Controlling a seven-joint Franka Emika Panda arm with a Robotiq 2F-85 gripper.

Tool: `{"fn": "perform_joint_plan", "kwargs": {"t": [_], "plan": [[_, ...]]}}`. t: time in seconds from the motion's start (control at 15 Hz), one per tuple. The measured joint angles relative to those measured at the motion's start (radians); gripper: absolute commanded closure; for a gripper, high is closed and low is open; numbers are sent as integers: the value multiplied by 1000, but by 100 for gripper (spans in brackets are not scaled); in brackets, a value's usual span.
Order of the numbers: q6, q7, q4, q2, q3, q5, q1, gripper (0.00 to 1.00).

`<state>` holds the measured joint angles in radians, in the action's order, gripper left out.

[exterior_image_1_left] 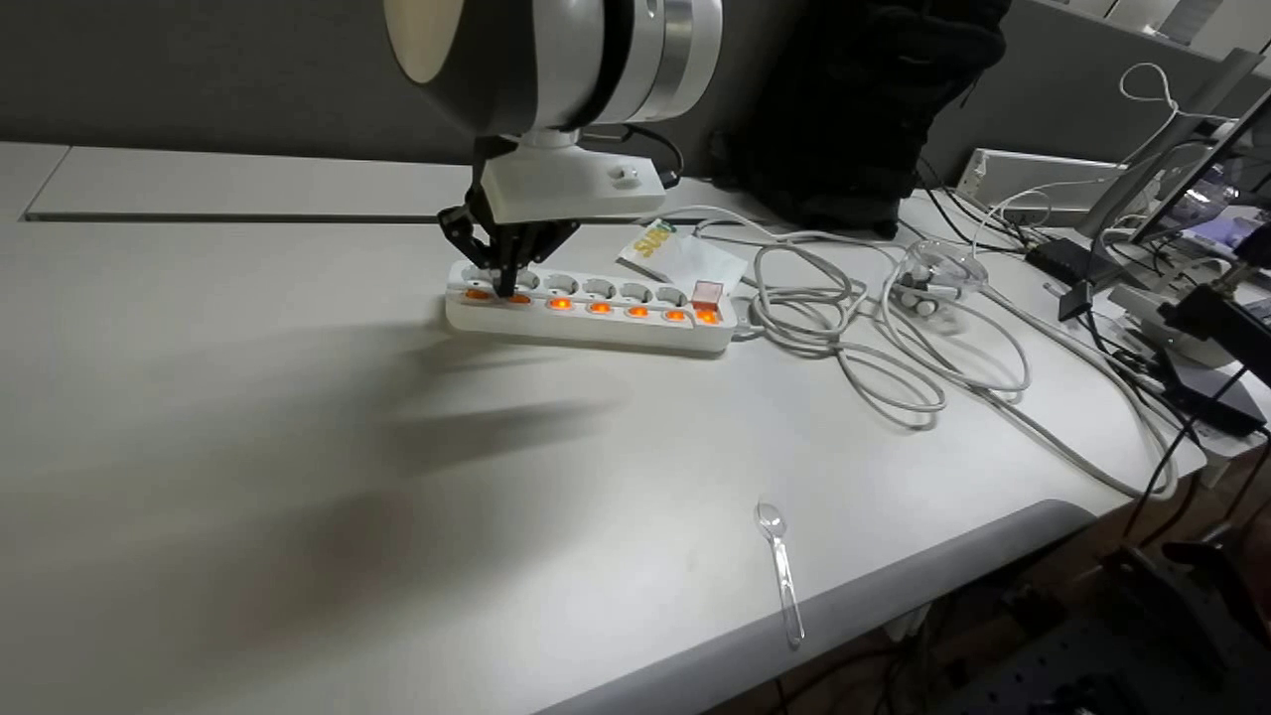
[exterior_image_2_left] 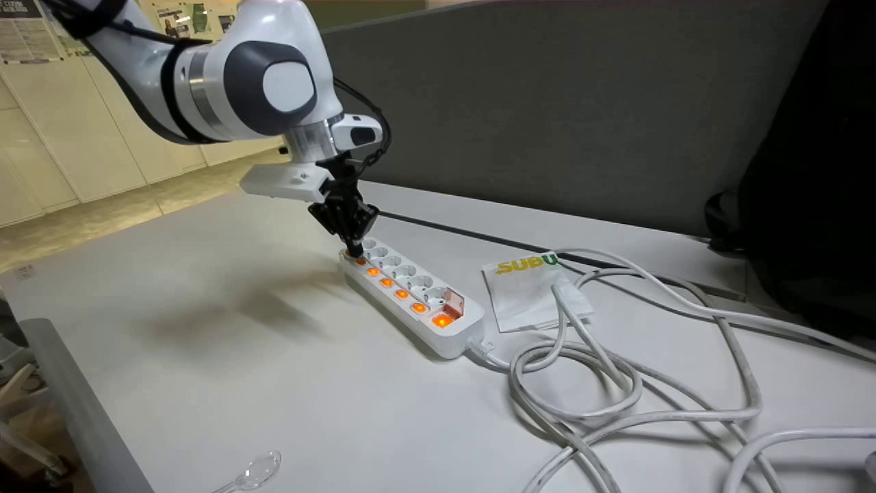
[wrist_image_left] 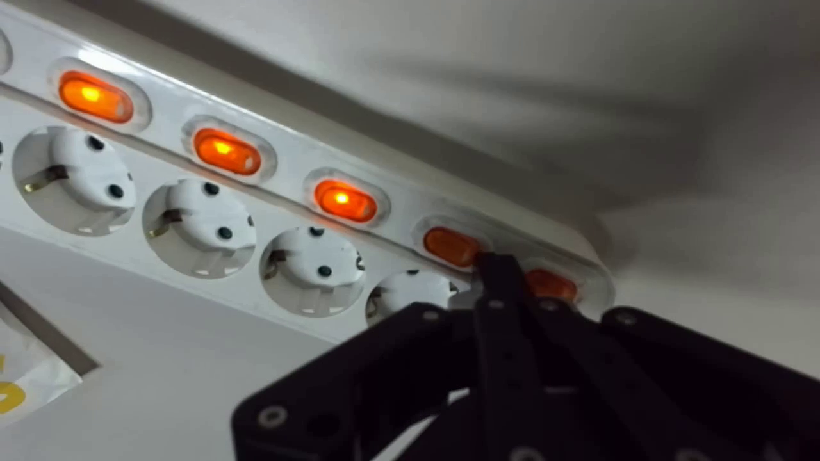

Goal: Turn on the second switch from the left

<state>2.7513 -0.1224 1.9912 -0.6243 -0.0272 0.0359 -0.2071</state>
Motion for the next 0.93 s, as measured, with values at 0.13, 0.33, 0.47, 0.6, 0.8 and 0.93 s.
{"fn": "perform_joint_plan", "kwargs": {"t": [0.13, 0.33, 0.47, 0.6, 0.8, 0.93], "plan": [[0, 0, 0, 0, 0, 0, 0, 100], [0, 0, 0, 0, 0, 0, 0, 100], [-2, 0, 1, 3, 0, 0, 0, 100], [-16, 0, 4, 13, -5, -6, 3, 100], [-37, 17, 17, 44, -40, -41, 28, 99], [-42, 21, 22, 56, -49, -46, 37, 100]]}}
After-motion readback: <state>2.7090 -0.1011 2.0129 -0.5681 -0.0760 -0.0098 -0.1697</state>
